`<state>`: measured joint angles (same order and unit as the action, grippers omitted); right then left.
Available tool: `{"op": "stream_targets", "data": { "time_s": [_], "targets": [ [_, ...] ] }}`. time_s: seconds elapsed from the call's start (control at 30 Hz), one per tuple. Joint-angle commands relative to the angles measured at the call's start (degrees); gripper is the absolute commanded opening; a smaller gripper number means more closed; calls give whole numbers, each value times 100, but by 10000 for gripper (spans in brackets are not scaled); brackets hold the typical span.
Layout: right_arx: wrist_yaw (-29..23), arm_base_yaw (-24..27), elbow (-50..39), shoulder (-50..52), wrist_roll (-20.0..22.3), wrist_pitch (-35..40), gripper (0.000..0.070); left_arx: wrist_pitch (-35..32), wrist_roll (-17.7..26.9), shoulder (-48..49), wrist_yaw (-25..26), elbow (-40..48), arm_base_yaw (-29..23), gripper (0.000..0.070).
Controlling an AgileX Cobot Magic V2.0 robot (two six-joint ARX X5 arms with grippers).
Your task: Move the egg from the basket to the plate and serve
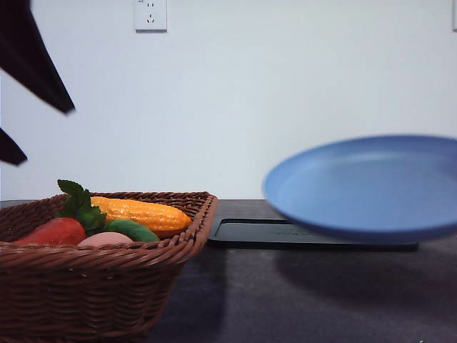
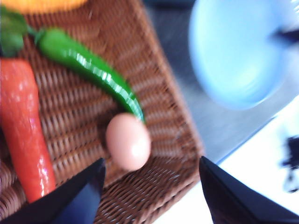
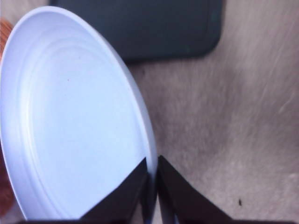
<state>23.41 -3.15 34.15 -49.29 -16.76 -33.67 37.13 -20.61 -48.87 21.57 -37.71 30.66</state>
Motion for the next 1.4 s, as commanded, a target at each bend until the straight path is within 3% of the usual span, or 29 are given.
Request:
{"op": "stream_targets", "data": {
  "time_s": [0.0,0.13,0.53,0.87,1.13,1.37],
  "targets": [
    [55,38,101,124,-122,56,0,-72,-92,-221,-364,-185,283,409],
    [66,76,177,380,-128,31,0,-195,-68,-788,-1111,-365,793,409],
    [203,76,419,489,-122,-88,0,-583,12,-2429,-1565,-575,1312,409],
    [213,76,420,489,-122,-90,0,-842,22,-2947,-1562,-575,1331,406],
    [213,76,420,489,-124,-90,0,-822,45,-2947,-1562,-575,1335,251],
    [262,76,420,488,-128,-101,0,-617,144,-2860,-1661,-671,1320,220]
  ]
}}
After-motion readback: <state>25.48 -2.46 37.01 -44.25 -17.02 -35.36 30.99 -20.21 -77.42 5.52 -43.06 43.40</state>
